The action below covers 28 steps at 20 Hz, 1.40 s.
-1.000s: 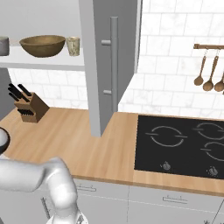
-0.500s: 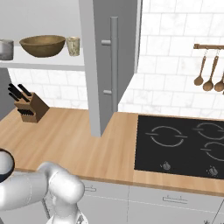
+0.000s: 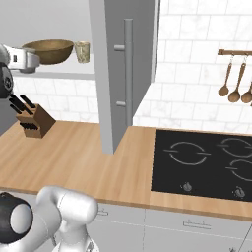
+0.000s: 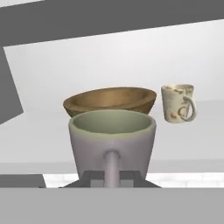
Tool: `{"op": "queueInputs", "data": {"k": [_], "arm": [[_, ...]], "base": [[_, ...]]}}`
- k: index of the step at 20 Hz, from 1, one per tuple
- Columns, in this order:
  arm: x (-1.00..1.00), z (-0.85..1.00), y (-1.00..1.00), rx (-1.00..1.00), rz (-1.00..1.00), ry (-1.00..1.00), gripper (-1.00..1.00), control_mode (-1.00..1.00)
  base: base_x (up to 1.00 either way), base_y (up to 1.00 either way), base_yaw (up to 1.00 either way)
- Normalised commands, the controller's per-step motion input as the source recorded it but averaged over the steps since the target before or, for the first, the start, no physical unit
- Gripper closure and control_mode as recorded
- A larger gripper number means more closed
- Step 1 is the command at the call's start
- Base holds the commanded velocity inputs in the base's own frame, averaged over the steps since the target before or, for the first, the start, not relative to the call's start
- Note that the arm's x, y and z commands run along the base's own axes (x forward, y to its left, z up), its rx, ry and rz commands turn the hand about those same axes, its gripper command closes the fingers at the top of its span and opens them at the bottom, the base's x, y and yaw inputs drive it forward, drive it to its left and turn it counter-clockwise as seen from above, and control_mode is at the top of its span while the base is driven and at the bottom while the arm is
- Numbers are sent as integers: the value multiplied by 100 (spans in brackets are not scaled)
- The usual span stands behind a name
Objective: Gather all objects into one cabinet and sort the glasses and bowls to opposite sides.
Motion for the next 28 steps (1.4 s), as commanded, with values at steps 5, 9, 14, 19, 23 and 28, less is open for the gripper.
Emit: {"op": "queueInputs", "data": {"k": [5, 9, 14, 19, 23, 28], "arm": [[0, -1, -91, 0, 0, 0, 100, -100], [0, 0, -88, 0, 0, 0, 100, -100], [0, -1, -80, -2, -10, 3, 100, -100], [13, 0, -40, -4, -28, 10, 100, -100], [24, 0, -27, -8, -34, 10, 100, -100], [23, 0, -42, -1, -28, 7, 100, -100]], "base": [[0, 0, 0], [0, 0, 0], [0, 0, 0], [0, 0, 0], [0, 0, 0], [0, 0, 0]]}}
